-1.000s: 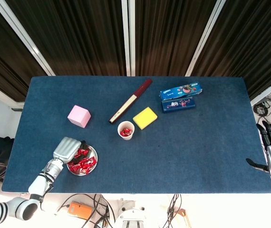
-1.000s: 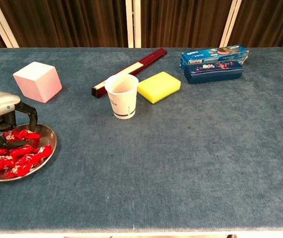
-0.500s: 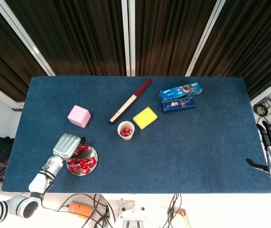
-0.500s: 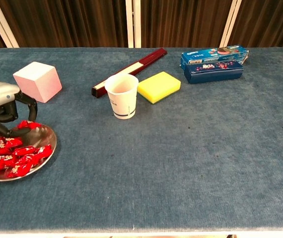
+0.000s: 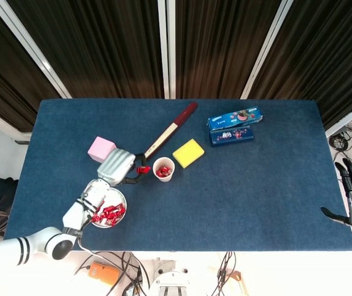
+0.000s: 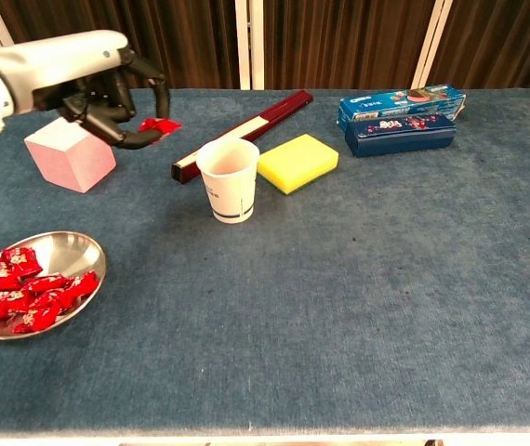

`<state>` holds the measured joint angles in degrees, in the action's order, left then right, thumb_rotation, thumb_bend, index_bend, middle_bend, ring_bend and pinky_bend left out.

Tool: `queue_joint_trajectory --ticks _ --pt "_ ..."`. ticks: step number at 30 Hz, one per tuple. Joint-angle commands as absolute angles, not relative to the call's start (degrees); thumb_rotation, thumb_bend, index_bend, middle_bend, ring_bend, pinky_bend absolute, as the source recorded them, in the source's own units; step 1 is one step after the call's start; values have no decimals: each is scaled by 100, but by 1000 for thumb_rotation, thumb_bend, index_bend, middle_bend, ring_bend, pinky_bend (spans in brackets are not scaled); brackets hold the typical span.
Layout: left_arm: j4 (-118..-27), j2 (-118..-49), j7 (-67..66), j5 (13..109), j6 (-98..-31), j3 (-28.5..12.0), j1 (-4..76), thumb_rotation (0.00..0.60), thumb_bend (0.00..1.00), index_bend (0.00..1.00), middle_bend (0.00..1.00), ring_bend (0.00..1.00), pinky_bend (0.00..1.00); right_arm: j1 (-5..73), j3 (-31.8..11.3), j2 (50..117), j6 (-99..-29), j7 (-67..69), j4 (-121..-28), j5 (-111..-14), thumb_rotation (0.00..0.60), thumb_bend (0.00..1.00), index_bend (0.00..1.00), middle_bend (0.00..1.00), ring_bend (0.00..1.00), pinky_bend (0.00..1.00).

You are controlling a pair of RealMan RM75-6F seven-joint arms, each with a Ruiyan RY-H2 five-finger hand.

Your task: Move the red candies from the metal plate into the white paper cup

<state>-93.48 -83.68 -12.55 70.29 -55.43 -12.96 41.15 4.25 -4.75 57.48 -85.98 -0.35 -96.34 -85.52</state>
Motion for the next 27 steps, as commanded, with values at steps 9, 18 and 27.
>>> queue_joint_trajectory --ticks 9,18,27 --pt "-8787 -8928 -1587 6200 -4946 -1578 4843 572 367 548 992 927 888 404 -467 5775 -8585 78 -9526 -8529 600 16 0 0 0 0" --pt "-8751 -9042 -1617 6305 -5293 -1402 4795 600 156 350 993 926 888 417 -480 5778 -8558 101 -9501 -8517 600 16 0 0 0 0" --pt "-9553 -8110 -1283 7418 -6484 -717 3858 600 200 350 993 924 888 430 -494 5777 -8539 170 -9453 -8516 600 15 0 0 0 0"
